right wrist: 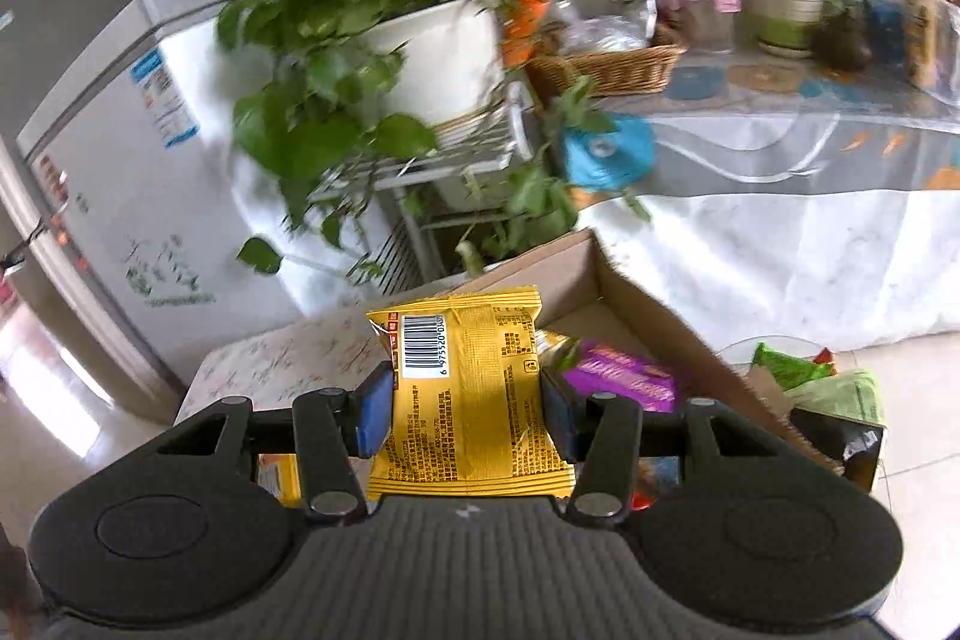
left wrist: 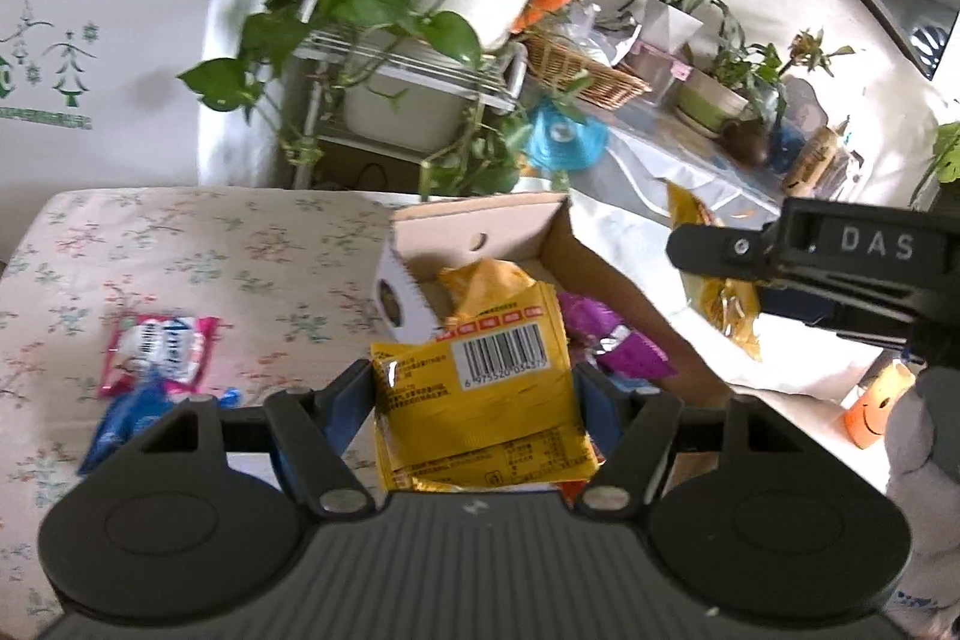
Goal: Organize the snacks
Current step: 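Lift both held yellow packs and carry them over the cardboard box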
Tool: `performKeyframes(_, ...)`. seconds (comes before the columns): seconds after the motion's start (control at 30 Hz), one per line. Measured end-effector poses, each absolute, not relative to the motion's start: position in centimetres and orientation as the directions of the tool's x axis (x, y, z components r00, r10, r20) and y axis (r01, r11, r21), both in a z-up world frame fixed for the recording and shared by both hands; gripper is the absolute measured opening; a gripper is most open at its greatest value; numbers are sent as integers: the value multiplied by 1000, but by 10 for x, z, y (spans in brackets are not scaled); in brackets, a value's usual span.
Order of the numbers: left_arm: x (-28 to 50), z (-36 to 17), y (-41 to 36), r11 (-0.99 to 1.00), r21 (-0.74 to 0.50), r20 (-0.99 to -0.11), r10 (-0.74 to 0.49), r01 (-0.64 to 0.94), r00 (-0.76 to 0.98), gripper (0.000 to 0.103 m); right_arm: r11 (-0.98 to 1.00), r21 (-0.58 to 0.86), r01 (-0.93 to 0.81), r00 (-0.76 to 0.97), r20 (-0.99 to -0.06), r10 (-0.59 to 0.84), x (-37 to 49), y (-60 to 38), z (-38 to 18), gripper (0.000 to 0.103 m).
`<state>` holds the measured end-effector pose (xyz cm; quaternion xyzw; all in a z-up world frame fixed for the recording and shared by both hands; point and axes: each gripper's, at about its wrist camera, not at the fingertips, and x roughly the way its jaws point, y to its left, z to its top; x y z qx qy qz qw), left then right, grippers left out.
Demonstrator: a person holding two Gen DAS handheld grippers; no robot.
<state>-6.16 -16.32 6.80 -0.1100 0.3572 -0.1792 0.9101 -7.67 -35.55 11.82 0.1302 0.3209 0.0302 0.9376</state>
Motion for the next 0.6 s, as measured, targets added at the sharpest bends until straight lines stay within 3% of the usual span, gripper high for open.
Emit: performKeyframes(0.6,-50,52,-240,868,-371,-635,-497,330,592,72,903,368,222,799,-599,48,-78,-412,115,58)
